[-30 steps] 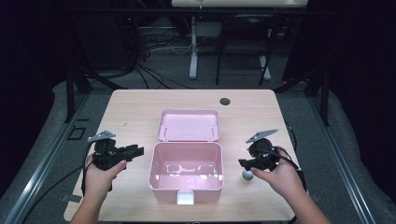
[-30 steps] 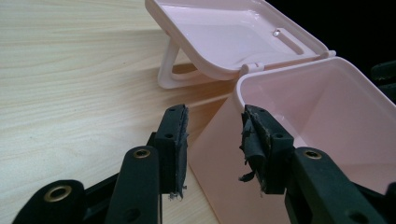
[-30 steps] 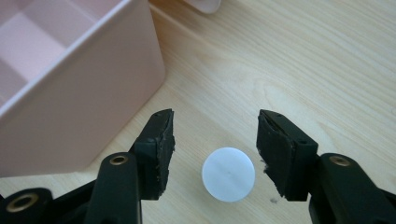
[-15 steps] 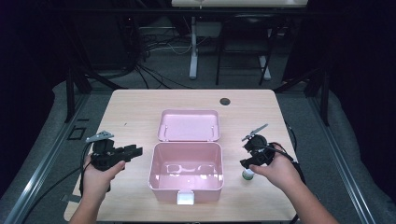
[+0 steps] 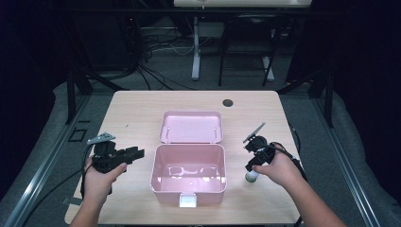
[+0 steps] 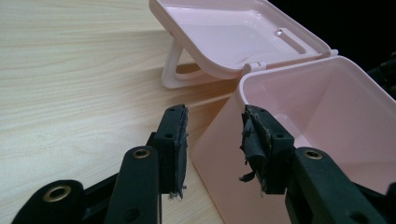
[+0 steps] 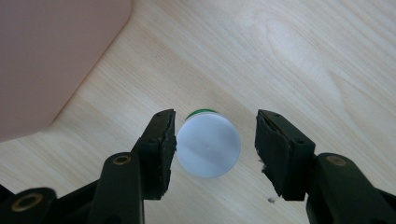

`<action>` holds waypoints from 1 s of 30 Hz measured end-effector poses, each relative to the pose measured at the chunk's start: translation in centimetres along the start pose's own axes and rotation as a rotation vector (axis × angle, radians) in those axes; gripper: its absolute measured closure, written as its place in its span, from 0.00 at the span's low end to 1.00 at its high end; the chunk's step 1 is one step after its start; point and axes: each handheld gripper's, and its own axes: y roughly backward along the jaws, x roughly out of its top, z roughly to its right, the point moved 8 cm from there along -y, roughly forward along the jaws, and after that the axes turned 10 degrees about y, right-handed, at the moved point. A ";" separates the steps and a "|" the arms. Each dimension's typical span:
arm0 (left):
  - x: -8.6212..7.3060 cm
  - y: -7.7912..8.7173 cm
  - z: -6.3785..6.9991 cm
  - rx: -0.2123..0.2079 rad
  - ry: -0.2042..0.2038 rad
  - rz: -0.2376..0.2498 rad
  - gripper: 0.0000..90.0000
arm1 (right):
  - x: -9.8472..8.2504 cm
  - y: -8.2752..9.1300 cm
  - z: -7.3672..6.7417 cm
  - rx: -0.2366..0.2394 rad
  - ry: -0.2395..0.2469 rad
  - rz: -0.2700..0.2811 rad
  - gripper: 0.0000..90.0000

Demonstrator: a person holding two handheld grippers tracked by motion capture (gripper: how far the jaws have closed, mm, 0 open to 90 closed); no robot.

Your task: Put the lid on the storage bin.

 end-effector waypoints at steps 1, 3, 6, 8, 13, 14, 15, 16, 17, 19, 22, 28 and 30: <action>0.0 0.0 0.0 0.000 0.001 0.000 0.67 | 0.0 0.0 0.0 0.004 -0.001 -0.009 0.53; 0.0 0.0 0.0 0.001 0.000 0.001 0.67 | -0.1 -0.1 0.0 0.010 -0.004 -0.019 0.53; 0.0 0.0 -0.1 0.001 0.001 0.000 0.67 | -0.2 -0.3 0.0 0.017 -0.005 -0.039 0.53; 0.0 0.0 -0.1 0.002 0.001 -0.002 0.67 | -0.3 -0.6 0.0 0.016 -0.007 -0.043 0.52; 0.0 0.0 -0.2 0.002 0.005 -0.002 0.67 | -0.4 -1.0 -0.1 0.021 -0.015 -0.068 0.50; 0.0 0.0 -0.2 0.002 0.005 -0.001 0.67 | -0.5 -1.0 -0.1 0.023 -0.014 -0.084 0.50; 0.0 0.0 -0.2 0.001 0.004 0.001 0.67 | -0.5 -1.1 -0.1 0.022 -0.013 -0.087 0.49; 0.0 0.1 -0.2 0.001 0.005 0.002 0.67 | -0.5 -1.2 -0.1 0.019 -0.014 -0.088 0.49; 0.0 0.1 -0.2 0.001 0.006 0.001 0.66 | -0.6 -1.3 -0.1 0.017 -0.013 -0.089 0.49; 0.1 0.1 -0.2 0.000 0.006 0.003 0.66 | -0.6 -1.3 -0.1 0.017 -0.009 -0.102 0.49; 0.0 0.1 -0.2 0.001 0.006 0.001 0.67 | -0.6 -1.5 -0.2 0.016 -0.019 -0.101 0.49; 0.0 0.1 -0.2 0.001 0.006 0.001 0.66 | -0.8 -1.7 -0.1 0.018 -0.028 -0.114 0.49; 0.0 0.1 -0.2 0.001 0.007 0.002 0.66 | -0.9 -2.0 -0.3 0.044 -0.046 -0.110 0.49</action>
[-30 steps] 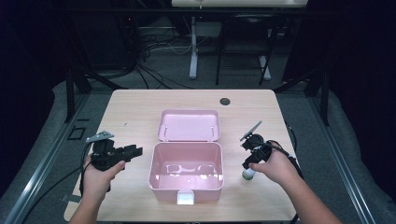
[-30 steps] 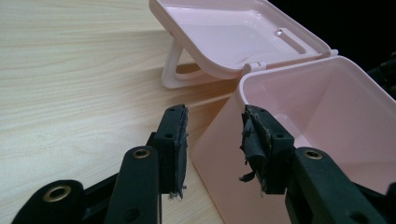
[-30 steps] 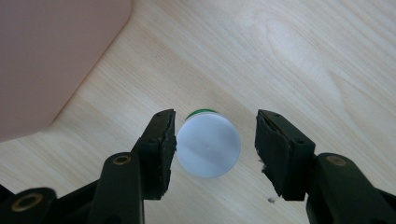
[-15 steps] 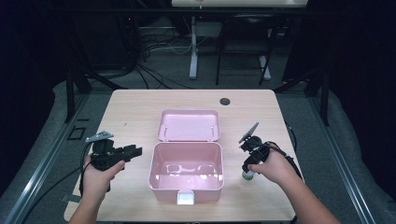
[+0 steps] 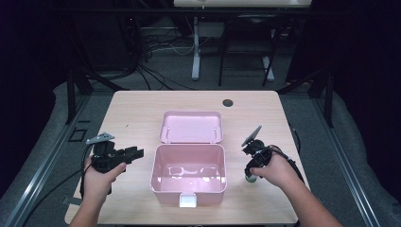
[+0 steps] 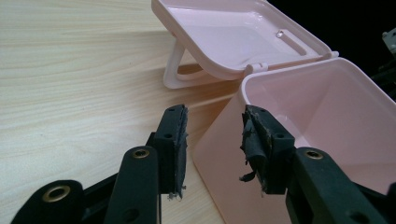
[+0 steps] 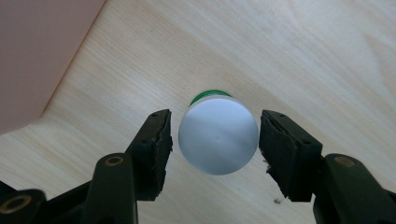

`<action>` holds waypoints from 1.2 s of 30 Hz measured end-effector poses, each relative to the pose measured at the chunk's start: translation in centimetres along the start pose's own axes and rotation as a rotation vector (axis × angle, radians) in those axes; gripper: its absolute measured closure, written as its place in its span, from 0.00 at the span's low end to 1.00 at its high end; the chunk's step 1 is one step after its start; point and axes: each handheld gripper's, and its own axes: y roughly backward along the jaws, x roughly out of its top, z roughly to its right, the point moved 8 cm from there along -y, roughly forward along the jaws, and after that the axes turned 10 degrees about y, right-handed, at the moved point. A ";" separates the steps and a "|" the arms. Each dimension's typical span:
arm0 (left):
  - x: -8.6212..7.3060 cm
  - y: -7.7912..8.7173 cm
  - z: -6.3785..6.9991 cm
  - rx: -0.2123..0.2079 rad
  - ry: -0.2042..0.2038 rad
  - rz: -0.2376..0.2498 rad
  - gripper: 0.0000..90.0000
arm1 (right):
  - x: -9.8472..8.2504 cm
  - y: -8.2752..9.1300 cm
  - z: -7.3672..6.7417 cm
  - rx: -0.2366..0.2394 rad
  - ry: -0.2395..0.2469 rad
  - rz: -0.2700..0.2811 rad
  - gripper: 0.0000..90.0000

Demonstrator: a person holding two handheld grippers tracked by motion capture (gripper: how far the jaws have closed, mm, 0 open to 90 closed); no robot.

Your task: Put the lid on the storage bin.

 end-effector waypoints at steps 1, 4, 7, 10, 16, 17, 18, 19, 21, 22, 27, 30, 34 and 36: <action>0.0 0.0 0.0 0.000 0.000 0.001 0.66 | -0.1 -0.2 0.0 -0.003 -0.005 -0.002 0.49; 0.0 0.0 -0.1 0.001 0.002 0.000 0.66 | -0.4 -0.6 0.2 -0.012 -0.002 -0.013 0.49; 0.0 -0.1 -0.1 0.000 0.000 -0.001 0.66 | -0.3 -0.7 0.2 -0.012 0.002 -0.011 0.51; 0.0 -0.1 -0.1 0.000 0.002 -0.001 0.66 | -0.3 -0.7 0.1 -0.004 0.000 -0.014 0.52; 0.1 0.0 -0.1 0.002 0.004 0.005 0.65 | -0.2 -1.0 0.0 -0.008 0.005 -0.025 0.55; 0.1 0.1 -0.1 0.002 0.004 0.005 0.65 | -0.3 -1.0 0.1 -0.007 0.014 -0.032 0.55; 0.1 0.1 -0.1 0.001 0.004 0.005 0.65 | -0.3 -1.0 0.1 -0.006 0.008 -0.033 0.55; 0.1 0.1 -0.1 0.000 0.004 0.007 0.65 | -0.2 -1.0 0.1 -0.005 0.007 -0.025 0.55; 0.1 0.0 -0.1 0.002 0.004 0.006 0.65 | -0.2 -1.0 0.1 -0.007 0.012 -0.032 0.55; 0.1 0.0 -0.1 0.000 0.005 0.007 0.65 | -0.2 -1.1 0.1 -0.010 0.015 -0.028 0.55; 0.1 0.0 -0.1 0.003 0.004 0.013 0.63 | -0.1 -1.1 0.0 -0.008 0.006 -0.015 0.55; 0.2 0.1 -0.2 0.011 0.000 0.014 0.62 | -0.2 -1.0 0.0 -0.004 0.008 -0.031 0.56; 0.3 0.3 -0.3 0.022 -0.010 0.021 0.59 | -0.1 -1.0 0.0 -0.005 0.017 -0.026 0.56; 0.4 0.3 -0.4 0.027 -0.013 0.017 0.59 | -0.1 -0.7 -0.1 -0.008 0.020 -0.041 0.56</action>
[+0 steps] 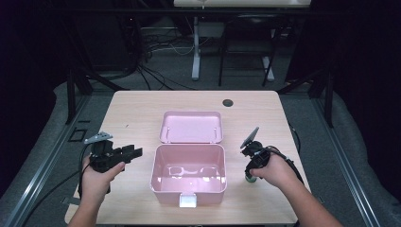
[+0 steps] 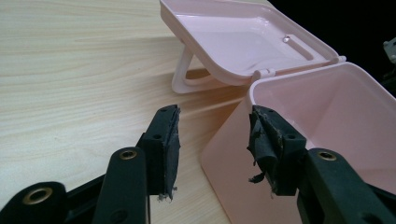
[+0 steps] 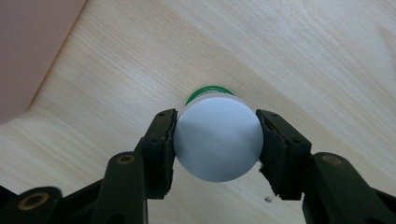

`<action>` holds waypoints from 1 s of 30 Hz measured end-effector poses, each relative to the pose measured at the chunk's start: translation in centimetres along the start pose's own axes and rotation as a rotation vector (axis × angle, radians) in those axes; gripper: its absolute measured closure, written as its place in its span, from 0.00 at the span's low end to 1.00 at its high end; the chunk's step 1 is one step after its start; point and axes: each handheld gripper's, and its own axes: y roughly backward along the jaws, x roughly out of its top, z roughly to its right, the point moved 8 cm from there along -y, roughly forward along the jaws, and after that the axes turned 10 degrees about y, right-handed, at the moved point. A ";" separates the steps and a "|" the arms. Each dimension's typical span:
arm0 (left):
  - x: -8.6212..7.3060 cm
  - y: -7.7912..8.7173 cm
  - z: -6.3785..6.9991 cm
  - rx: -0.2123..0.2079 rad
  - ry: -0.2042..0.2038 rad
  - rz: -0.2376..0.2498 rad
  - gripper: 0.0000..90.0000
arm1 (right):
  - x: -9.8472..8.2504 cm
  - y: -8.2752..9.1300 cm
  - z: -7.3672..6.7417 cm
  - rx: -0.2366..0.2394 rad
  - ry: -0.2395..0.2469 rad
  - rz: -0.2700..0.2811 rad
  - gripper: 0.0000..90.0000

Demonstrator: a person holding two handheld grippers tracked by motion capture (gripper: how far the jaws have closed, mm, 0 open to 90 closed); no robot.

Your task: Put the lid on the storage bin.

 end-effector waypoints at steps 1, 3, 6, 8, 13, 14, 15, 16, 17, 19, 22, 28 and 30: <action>0.0 0.0 0.0 0.004 0.001 -0.001 0.58 | 0.1 0.1 0.0 -0.001 0.003 0.007 0.56; 0.0 0.0 -0.2 0.018 -0.002 0.007 0.58 | 0.1 0.5 -0.2 -0.003 -0.001 -0.001 0.56; 0.1 0.0 -0.3 0.029 -0.011 0.014 0.58 | 0.2 1.0 -0.2 -0.009 0.011 -0.002 0.56; 0.1 0.0 -0.3 0.033 -0.016 0.022 0.59 | 0.4 1.4 -0.3 -0.006 0.020 0.012 0.56; 0.2 0.0 -0.3 0.046 -0.034 0.033 0.59 | 0.7 2.9 -0.6 -0.016 0.031 0.019 0.56; 0.2 0.1 -0.3 0.044 -0.033 0.034 0.59 | 0.8 3.0 -0.6 -0.019 0.032 0.030 0.56; 0.2 0.1 -0.3 0.045 -0.033 0.034 0.59 | 0.8 3.4 -0.6 -0.020 0.037 0.022 0.56; 0.2 0.1 -0.3 0.047 -0.036 0.036 0.59 | 0.8 3.6 -0.7 -0.024 0.037 0.024 0.56; 0.3 0.1 -0.3 0.049 -0.038 0.038 0.59 | 0.9 4.0 -0.7 -0.020 0.040 0.021 0.56; 0.3 0.1 -0.3 0.048 -0.041 0.038 0.58 | 0.9 4.5 -0.8 -0.020 0.042 0.016 0.56; 0.3 0.1 -0.3 0.051 -0.050 0.042 0.58 | 1.1 5.2 -0.9 -0.015 0.045 0.018 0.56; 0.2 0.0 -0.5 0.069 -0.054 0.031 0.57 | 1.5 6.2 -1.3 -0.005 0.059 0.021 0.56; 0.1 0.0 -0.5 0.074 -0.053 0.026 0.56 | 1.6 6.6 -1.5 -0.004 0.063 0.025 0.56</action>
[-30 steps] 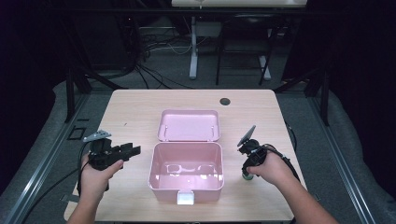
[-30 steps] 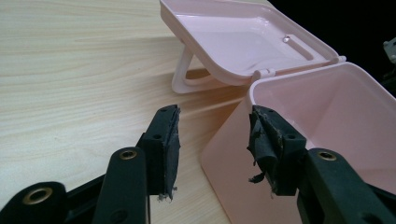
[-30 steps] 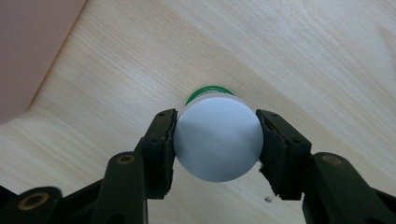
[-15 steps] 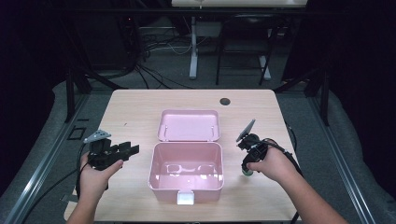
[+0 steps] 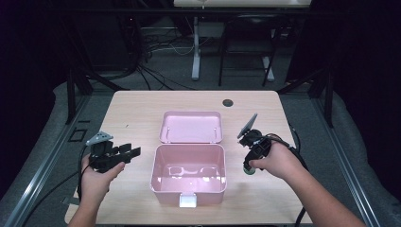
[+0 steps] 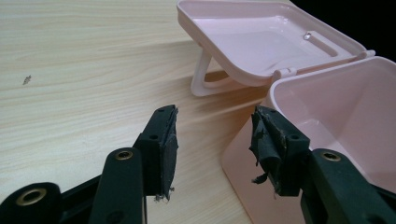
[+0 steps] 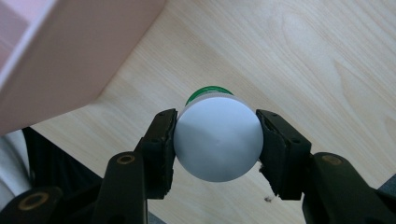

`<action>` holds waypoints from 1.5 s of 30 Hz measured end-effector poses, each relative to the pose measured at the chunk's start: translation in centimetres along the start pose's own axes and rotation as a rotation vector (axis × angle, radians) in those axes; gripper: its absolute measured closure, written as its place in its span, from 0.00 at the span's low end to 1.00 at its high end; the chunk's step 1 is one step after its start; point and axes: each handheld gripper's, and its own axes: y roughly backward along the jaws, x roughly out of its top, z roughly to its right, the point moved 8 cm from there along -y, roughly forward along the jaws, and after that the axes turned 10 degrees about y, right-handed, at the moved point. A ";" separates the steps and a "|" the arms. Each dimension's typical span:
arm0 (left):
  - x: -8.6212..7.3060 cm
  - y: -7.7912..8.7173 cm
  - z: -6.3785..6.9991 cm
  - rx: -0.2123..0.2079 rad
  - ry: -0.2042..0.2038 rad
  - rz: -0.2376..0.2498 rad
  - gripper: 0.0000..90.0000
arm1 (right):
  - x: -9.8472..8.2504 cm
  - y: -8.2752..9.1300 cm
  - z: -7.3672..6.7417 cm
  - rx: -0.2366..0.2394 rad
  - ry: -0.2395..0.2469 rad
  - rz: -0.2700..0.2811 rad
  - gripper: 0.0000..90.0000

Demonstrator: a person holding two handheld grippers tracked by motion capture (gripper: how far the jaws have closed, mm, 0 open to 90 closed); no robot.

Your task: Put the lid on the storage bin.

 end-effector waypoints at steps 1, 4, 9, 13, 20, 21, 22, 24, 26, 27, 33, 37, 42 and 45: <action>0.0 0.0 0.0 -0.002 0.001 -0.003 0.56 | 0.1 0.2 -0.1 0.003 0.003 0.004 0.56; -0.1 -0.1 0.1 0.000 0.002 -0.005 0.56 | 0.3 0.8 -0.4 0.002 0.016 -0.005 0.56; -0.2 -0.3 0.1 -0.002 0.001 -0.012 0.55 | 0.8 1.5 -0.8 0.009 0.029 -0.002 0.56; -0.2 -0.3 0.1 -0.001 0.003 -0.013 0.55 | 1.2 2.1 -1.1 0.018 0.034 0.010 0.56; -0.3 -0.4 0.0 -0.002 0.007 -0.016 0.55 | 1.8 3.3 -1.4 0.020 0.042 0.019 0.56; -0.3 -0.3 0.0 -0.002 0.008 -0.016 0.55 | 1.8 3.5 -1.5 0.021 0.043 0.020 0.56; -0.3 -0.3 0.0 -0.001 0.008 -0.016 0.55 | 1.9 3.6 -1.5 0.022 0.043 0.018 0.56; -0.3 -0.3 0.0 -0.001 0.009 -0.016 0.55 | 2.0 3.9 -1.6 0.019 0.046 0.015 0.56; -0.3 -0.4 0.0 -0.001 0.009 -0.016 0.55 | 2.2 4.2 -1.7 0.021 0.050 0.025 0.56; -0.3 -0.4 0.0 -0.001 0.010 -0.016 0.55 | 2.3 4.3 -1.8 0.023 0.050 0.029 0.56; -0.3 -0.4 0.0 -0.003 0.011 -0.017 0.55 | 2.8 5.2 -2.0 0.014 0.068 0.019 0.56; -0.3 -0.4 0.0 -0.004 0.013 -0.018 0.55 | 3.2 5.6 -2.3 0.015 0.076 0.020 0.56; -0.4 -0.4 0.0 -0.007 0.013 -0.025 0.55 | 3.7 6.0 -2.7 0.017 0.089 0.024 0.56; -0.4 -0.5 0.0 -0.007 0.015 -0.024 0.55 | 4.1 6.2 -3.0 0.013 0.098 0.020 0.56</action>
